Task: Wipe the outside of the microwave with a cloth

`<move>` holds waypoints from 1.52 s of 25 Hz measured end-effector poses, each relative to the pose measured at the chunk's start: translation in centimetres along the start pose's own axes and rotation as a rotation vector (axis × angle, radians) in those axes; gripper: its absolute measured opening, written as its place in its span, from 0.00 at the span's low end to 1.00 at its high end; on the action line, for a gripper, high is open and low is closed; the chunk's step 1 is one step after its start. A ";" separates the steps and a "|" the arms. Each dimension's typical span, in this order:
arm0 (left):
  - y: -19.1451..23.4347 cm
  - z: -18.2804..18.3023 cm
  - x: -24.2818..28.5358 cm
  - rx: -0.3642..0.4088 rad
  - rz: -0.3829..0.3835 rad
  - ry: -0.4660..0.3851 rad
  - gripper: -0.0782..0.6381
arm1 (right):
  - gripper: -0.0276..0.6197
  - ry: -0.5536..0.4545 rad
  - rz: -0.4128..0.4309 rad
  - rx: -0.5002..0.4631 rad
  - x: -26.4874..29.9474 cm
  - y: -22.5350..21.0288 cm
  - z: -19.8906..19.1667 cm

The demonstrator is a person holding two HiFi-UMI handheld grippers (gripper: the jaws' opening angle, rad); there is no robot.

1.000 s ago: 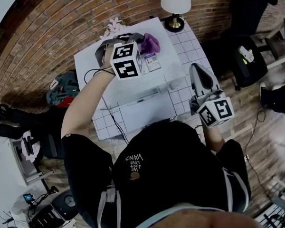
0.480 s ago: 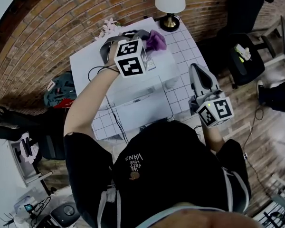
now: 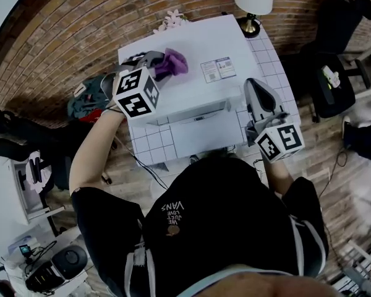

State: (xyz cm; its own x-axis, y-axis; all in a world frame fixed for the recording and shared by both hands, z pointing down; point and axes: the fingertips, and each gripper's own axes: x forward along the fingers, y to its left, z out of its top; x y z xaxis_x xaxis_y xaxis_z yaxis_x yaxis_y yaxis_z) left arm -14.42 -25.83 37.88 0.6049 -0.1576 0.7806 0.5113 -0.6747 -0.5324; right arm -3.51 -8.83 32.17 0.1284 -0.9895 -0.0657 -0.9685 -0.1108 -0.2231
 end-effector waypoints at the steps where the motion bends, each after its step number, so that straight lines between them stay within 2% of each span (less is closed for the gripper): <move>1: -0.7 -1.7 -1.1 -0.016 0.004 0.014 0.30 | 0.04 0.002 0.011 0.000 0.3 1.0 -0.3; 5: -3.7 -7.8 -5.0 -0.073 0.018 0.069 0.30 | 0.04 0.008 0.048 0.004 1.6 4.7 -1.5; 9: -6.2 -12.0 -7.5 -0.120 0.022 0.100 0.30 | 0.04 0.015 0.076 0.014 2.6 7.7 -2.8; 13: -7.8 -13.7 -8.4 -0.131 0.009 0.107 0.30 | 0.04 0.020 0.094 0.021 3.4 9.5 -3.7; 17: -8.5 -13.0 -8.0 -0.110 -0.015 0.089 0.30 | 0.04 0.015 0.096 0.021 3.6 10.1 -3.8; 21: -8.4 -10.3 -6.5 -0.063 -0.030 0.062 0.30 | 0.04 0.009 0.076 0.019 3.1 8.7 -3.4; 25: -7.5 -5.7 -4.5 -0.010 -0.058 0.016 0.30 | 0.04 0.006 0.035 0.013 2.0 5.9 -2.5; 30: -6.5 1.4 -0.9 0.114 -0.099 -0.030 0.30 | 0.04 -0.001 -0.007 0.004 0.5 1.9 -1.3; 38: -5.2 14.0 4.7 0.251 -0.154 -0.150 0.30 | 0.04 -0.003 -0.073 -0.012 -2.2 -5.0 0.5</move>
State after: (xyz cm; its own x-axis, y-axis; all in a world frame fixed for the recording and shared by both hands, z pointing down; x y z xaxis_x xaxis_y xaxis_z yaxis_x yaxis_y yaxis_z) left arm -5.67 -13.03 39.75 0.5821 0.0531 0.8114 0.7273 -0.4803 -0.4903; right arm 1.17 -6.02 32.99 0.1990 -0.9786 -0.0531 -0.9591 -0.1833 -0.2158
